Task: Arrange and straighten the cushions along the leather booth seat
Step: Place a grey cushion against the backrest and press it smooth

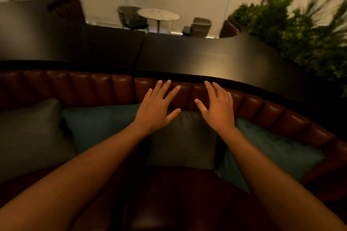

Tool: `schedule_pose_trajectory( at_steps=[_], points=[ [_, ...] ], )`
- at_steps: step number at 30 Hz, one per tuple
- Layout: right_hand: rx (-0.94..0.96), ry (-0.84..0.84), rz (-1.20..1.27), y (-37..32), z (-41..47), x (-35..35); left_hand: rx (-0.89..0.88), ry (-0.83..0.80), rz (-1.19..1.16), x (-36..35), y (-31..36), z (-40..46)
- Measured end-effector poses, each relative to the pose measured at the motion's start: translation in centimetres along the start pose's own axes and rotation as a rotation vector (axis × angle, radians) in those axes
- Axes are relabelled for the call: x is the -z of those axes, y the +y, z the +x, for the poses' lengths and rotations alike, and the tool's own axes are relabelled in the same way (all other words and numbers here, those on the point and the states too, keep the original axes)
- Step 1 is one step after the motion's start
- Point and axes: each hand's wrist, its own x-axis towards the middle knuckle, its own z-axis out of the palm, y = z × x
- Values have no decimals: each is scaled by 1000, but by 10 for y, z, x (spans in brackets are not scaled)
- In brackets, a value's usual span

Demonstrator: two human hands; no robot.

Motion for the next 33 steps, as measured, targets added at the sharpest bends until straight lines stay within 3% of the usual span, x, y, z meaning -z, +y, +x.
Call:
schedule_pose_trajectory(
  at_steps=[11,21,33],
  points=[
    [315,-176,216,-257,-8,-69,420,-51,116,86,-194,-185],
    [478,-422,325,-403,2,-194,819,-96,123,77,-329,-296],
    [618,-635,368,-536,28,-306,1050,-88,67,68,-441,-342]
  ],
)
